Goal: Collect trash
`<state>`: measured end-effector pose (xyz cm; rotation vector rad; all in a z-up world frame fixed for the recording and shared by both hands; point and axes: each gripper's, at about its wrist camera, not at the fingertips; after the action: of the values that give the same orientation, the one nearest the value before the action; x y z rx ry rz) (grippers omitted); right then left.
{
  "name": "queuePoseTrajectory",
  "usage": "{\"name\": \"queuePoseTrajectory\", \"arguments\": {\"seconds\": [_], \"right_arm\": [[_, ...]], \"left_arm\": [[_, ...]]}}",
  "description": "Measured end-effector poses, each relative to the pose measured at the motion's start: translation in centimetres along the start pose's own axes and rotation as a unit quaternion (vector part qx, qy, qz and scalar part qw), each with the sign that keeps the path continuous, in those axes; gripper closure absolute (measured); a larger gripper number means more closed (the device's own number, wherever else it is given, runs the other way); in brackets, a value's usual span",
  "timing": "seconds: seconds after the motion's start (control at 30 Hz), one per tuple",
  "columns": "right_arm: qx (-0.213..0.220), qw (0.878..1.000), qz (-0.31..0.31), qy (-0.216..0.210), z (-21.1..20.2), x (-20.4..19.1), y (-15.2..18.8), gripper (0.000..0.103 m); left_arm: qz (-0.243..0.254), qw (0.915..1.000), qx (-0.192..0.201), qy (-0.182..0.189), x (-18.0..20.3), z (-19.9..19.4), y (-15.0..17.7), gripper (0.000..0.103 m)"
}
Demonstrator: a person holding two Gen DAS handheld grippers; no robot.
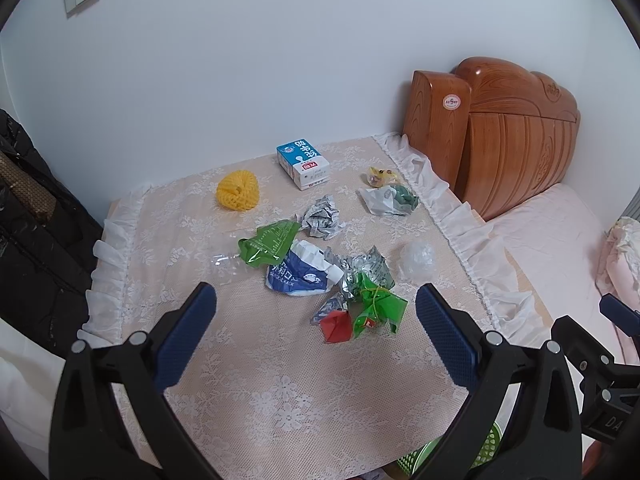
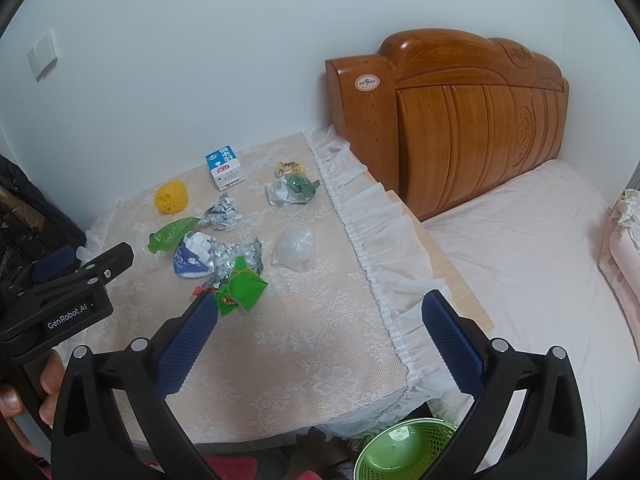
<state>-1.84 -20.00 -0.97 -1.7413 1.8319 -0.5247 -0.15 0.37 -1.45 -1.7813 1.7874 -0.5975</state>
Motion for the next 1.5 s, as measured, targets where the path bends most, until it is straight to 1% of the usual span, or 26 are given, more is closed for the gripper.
{"name": "queuePoseTrajectory", "arguments": {"seconds": [0.93,1.1,1.23,1.4,1.5], "right_arm": [[-0.005,1.000,0.000,0.002,0.3,0.0,0.1,0.002],[-0.010,1.000,-0.001,0.003,0.7,0.1,0.4,0.002],[-0.030,1.000,-0.001,0.000,2.4,0.4,1.6,0.002],[-0.069,0.997,0.008,-0.018,5.6,0.8,3.3,0.002],[-0.090,0.996,0.017,-0.026,7.5,0.8,3.9,0.002]], "left_arm": [[-0.001,1.0000,0.000,0.000,-0.1,0.1,0.3,0.008],[-0.010,0.9999,-0.006,0.003,-0.7,0.6,0.8,0.008],[-0.005,0.9997,-0.022,0.005,-1.6,2.0,1.9,0.008],[-0.006,0.9984,-0.054,0.013,-3.4,4.1,3.7,0.008],[-0.001,0.9977,-0.067,0.009,-4.4,5.3,4.7,0.008]]}}
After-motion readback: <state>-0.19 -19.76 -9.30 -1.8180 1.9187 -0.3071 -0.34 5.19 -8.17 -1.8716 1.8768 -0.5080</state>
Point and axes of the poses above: each gripper's, at about its wrist camera, not at the fingertips, and z roughly the way its jaws point, x to its right, y to its underside, and after that the axes turned 4 degrees about -y, right-handed
